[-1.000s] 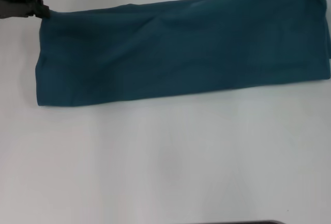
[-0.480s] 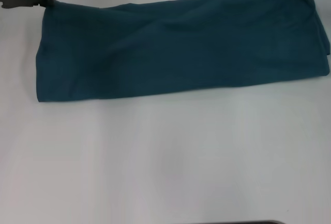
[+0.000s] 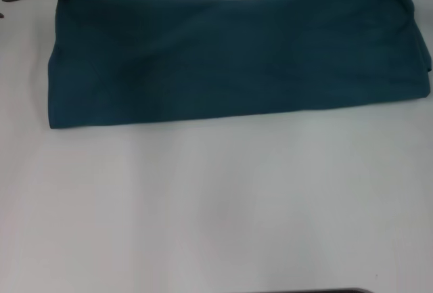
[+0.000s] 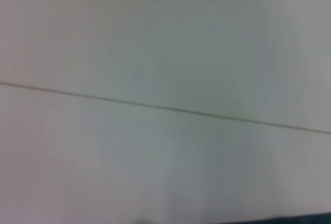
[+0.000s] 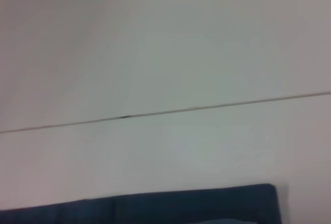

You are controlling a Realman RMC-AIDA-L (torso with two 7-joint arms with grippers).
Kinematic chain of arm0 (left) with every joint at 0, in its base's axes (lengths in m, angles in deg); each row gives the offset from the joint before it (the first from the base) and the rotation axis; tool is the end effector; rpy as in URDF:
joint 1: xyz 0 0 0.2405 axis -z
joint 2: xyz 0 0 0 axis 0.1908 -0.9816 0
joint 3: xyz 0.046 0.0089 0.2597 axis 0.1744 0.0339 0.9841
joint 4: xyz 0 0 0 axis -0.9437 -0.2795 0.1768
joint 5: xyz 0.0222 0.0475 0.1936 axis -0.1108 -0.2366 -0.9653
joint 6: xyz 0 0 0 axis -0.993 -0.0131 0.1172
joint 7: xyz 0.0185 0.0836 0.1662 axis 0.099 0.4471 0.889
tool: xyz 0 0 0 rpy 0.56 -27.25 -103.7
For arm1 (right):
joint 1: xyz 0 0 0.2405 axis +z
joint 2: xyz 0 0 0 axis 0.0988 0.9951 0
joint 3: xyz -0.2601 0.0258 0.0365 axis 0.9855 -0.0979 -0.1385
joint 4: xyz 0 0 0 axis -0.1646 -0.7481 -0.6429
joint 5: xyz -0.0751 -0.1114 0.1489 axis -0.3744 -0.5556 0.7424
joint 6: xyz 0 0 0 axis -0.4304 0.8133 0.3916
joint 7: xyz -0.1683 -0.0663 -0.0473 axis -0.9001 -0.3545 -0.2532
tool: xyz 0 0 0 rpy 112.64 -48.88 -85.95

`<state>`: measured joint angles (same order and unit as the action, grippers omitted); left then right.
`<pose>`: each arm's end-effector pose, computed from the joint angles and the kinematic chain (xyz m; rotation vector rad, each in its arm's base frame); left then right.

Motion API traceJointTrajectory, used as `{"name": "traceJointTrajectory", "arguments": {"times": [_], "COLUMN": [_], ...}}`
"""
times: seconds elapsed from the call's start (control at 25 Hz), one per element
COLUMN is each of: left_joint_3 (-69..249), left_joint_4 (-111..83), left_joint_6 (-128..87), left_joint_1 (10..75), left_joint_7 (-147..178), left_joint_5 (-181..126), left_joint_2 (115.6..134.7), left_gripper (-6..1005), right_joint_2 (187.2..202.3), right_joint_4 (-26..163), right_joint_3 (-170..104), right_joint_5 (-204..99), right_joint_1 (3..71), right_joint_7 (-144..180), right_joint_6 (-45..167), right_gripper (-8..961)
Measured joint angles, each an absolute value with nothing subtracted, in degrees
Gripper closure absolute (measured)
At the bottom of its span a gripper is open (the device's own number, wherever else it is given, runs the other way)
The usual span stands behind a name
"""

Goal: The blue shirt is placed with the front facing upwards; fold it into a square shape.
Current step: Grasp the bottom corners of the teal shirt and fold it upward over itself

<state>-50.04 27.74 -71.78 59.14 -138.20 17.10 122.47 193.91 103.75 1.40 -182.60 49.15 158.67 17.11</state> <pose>-0.2644 0.4810 0.0216 -1.9338 -1.5283 -0.1873 0.3089 0.4731 0.0385 -1.8774 1.4276 0.1993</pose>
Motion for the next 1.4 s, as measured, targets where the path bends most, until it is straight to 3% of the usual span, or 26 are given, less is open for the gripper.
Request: {"name": "traceJointTrajectory", "arguments": {"times": [1.08,1.4], "left_joint_3": [-48.49,-49.10], "left_joint_4": [22.44,22.83], "left_joint_6": [-65.16,-64.31], "left_joint_1": [61.64,61.34], "left_joint_7": [-137.98,-139.98], "left_joint_5": [16.21,15.40], "left_joint_2": [122.54,122.66], "left_gripper": [973,936], "right_joint_2": [194.90,193.70], "right_joint_4": [100.93,100.86], "right_joint_3": [6.54,6.42], "right_joint_5": [-184.22,-184.38], "right_joint_1": [51.19,51.37], "right_joint_7": [159.47,160.09], "right_joint_6": [26.88,25.04], "right_gripper": [822,815]}}
